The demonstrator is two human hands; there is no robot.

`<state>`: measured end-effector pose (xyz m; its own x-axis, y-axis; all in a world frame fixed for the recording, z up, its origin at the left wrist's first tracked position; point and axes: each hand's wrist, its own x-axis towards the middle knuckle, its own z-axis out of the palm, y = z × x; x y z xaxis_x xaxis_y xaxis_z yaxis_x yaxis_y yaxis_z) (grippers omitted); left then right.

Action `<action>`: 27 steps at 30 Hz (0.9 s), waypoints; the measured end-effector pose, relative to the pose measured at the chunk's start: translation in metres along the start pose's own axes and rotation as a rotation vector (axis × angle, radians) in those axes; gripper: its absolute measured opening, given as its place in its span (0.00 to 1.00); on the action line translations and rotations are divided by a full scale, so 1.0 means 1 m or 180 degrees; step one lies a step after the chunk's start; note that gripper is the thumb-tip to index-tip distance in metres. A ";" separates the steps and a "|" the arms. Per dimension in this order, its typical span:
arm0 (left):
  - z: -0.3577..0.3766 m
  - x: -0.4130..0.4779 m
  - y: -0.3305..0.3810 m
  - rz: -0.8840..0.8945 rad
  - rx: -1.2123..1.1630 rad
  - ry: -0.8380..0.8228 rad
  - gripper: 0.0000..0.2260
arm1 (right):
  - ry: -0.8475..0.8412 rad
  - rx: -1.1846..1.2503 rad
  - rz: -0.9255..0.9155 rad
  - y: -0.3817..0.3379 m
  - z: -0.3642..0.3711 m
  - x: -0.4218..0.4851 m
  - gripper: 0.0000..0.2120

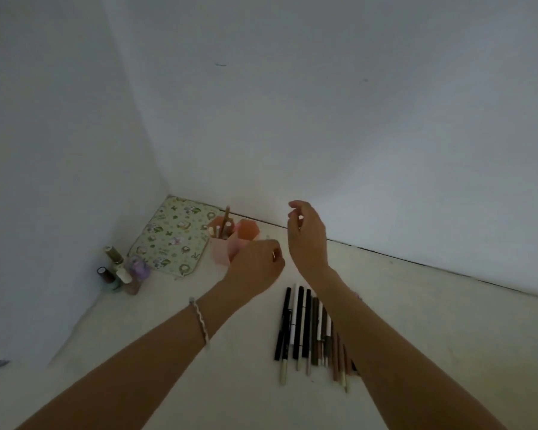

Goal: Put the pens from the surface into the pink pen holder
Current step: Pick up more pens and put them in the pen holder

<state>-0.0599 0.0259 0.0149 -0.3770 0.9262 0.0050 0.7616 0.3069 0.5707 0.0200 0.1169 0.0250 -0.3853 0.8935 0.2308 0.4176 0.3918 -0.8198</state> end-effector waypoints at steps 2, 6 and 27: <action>0.032 -0.006 0.004 -0.0421 0.0057 -0.0588 0.06 | -0.0060 0.0090 0.0202 0.012 -0.012 -0.002 0.11; 0.077 -0.014 0.007 -0.0980 0.0322 -0.0975 0.12 | -0.0209 -0.0006 0.0391 0.039 -0.032 -0.010 0.10; 0.004 0.008 0.012 -0.0620 -0.0686 0.0957 0.06 | -0.1600 -0.1898 0.0609 0.103 -0.001 -0.038 0.19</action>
<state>-0.0520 0.0382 0.0185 -0.6646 0.7403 0.1013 0.5451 0.3877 0.7433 0.0780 0.1238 -0.0681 -0.5278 0.8068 -0.2655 0.8284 0.4200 -0.3705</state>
